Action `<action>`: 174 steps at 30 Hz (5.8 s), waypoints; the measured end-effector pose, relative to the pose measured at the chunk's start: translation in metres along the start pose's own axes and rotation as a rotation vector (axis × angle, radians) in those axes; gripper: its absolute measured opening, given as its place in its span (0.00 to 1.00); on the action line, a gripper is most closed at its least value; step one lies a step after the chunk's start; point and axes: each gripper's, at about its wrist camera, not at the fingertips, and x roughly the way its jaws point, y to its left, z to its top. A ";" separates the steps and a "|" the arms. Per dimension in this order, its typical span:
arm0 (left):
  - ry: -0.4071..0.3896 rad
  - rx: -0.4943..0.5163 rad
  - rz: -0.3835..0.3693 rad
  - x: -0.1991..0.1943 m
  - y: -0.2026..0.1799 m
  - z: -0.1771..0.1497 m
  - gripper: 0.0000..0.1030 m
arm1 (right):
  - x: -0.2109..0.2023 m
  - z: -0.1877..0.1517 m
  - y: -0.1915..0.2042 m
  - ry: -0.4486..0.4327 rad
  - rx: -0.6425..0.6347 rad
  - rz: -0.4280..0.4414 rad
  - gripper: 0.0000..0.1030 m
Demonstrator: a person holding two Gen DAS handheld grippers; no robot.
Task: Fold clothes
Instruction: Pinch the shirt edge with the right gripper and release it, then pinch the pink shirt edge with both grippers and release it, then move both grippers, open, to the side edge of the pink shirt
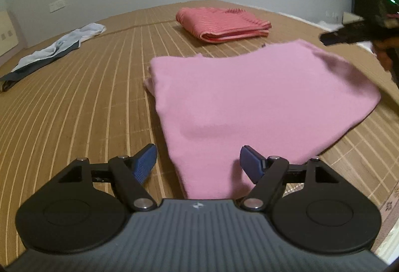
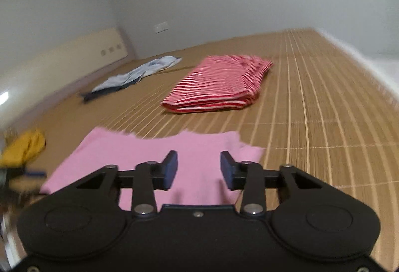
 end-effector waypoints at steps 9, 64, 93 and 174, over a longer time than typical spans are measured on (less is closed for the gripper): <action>0.024 0.019 0.003 0.015 -0.008 0.006 0.76 | 0.069 0.009 -0.028 0.086 -0.025 0.004 0.08; -0.007 -0.022 -0.005 0.023 -0.010 -0.005 0.85 | 0.048 -0.017 -0.011 0.000 -0.269 0.042 0.06; -0.161 -0.275 -0.002 0.027 0.026 0.050 0.85 | 0.031 -0.010 -0.058 -0.079 -0.002 -0.003 0.51; -0.206 -0.738 0.255 -0.011 0.058 0.023 0.87 | 0.041 -0.030 0.016 0.141 -0.354 0.175 0.59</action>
